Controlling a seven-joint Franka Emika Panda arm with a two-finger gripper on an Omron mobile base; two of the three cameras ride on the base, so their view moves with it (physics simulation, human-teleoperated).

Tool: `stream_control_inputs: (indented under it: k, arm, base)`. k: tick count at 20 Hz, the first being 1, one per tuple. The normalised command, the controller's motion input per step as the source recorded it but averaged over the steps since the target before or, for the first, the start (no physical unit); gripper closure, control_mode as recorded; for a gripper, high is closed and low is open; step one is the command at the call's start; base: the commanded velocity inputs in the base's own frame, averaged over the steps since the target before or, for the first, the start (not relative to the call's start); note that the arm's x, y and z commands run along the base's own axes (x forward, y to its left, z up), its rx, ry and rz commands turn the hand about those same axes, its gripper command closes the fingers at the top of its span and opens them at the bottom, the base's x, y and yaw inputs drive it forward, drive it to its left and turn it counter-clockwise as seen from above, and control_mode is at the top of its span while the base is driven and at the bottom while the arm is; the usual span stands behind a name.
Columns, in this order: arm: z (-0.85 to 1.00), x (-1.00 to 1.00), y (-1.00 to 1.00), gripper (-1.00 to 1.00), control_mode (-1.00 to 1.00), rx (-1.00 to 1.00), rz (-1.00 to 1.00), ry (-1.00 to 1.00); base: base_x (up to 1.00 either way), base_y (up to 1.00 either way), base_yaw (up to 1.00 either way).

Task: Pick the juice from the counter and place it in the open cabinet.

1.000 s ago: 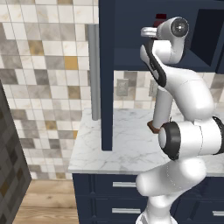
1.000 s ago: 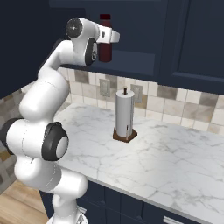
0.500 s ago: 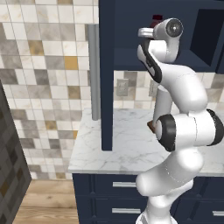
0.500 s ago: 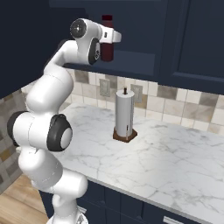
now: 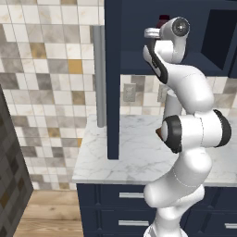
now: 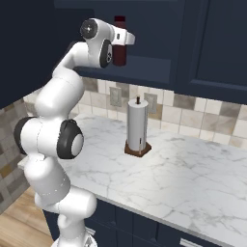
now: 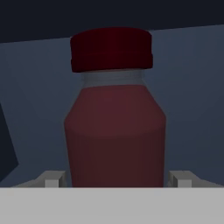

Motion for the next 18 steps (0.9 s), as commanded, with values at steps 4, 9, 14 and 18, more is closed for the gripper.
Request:
stream_control_inputs:
  k: [4,9,14,18]
  arm:
    - [-0.33,0.1,0.0,1.0,-1.0,0.0,0.0,0.0]
    - [-0.41,0.0,0.0,1.0,-1.0,0.0,0.0,0.0]
    - [-0.37,0.0,0.0,1.0,-1.0,0.0,0.0,0.0]
    - [-0.28,0.0,0.0,1.0,-1.0,0.0,0.0,0.0]
  base:
    - [0.0,0.0,0.0]
    - [0.0,0.0,0.0]
    - [0.0,0.0,0.0]
    - [0.0,0.0,0.0]
